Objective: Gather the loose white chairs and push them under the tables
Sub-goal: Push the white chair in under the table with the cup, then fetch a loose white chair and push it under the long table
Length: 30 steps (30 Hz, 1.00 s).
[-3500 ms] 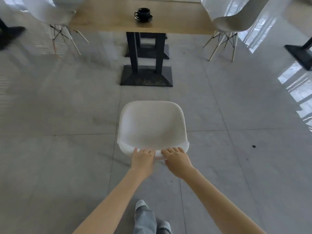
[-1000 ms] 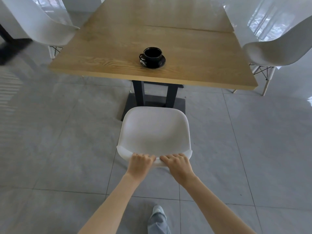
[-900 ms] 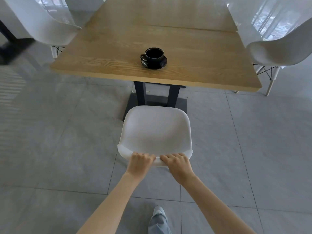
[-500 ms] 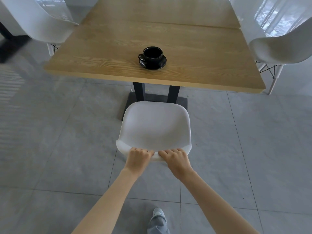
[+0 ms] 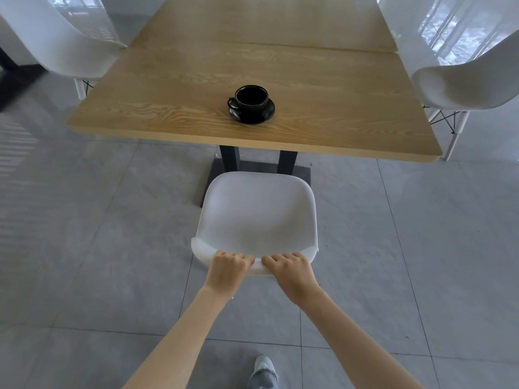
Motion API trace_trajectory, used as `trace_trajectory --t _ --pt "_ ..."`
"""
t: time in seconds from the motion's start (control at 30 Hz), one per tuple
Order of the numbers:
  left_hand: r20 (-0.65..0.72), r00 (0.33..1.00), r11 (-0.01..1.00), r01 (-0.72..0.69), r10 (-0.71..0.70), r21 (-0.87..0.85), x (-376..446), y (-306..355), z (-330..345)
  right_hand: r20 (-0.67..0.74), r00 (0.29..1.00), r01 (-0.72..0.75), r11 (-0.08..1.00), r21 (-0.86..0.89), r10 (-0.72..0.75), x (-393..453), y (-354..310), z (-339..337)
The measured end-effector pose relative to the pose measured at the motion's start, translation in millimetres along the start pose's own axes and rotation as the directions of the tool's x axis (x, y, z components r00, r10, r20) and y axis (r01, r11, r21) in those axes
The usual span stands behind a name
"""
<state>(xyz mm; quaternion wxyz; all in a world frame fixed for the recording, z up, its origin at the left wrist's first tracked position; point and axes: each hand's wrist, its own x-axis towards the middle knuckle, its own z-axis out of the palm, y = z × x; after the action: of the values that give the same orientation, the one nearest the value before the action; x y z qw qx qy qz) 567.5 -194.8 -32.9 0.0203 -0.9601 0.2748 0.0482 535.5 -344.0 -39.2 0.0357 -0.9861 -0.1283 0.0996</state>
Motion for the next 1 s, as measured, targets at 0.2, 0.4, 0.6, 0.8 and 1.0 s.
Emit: trace_trajectory --t 0.2,0.4,0.6,0.8,1.0 --pt "0.054 0.998 0.998 0.009 -0.012 0.056 -1.0 0.0 6.1 0.085 0.996 -0.051 0.992 0.116 0.041 0.9 -2.3 4.2" --pt "0.219 0.975 0.991 0.0 -0.03 0.137 -10.6 1.7 6.1 -0.01 0.994 -0.097 0.919 0.381 0.11 -28.0 -8.6 -9.9" --pt "0.079 0.994 0.965 -0.051 0.074 -0.259 -22.4 46.6 -24.8 -0.223 0.884 -0.195 0.758 0.622 0.41 -88.7 -9.3 -41.9" --pt "-0.072 0.997 0.641 -0.076 0.032 -0.764 -18.9 124.0 -81.0 -0.344 0.629 -0.158 0.548 0.821 0.697 -151.8 32.2 -79.6" --pt "-0.137 0.986 0.53 -0.169 0.099 -0.831 45.8 194.9 -132.4 -0.413 0.434 -0.137 0.512 0.848 0.801 -198.3 124.5 -111.7"
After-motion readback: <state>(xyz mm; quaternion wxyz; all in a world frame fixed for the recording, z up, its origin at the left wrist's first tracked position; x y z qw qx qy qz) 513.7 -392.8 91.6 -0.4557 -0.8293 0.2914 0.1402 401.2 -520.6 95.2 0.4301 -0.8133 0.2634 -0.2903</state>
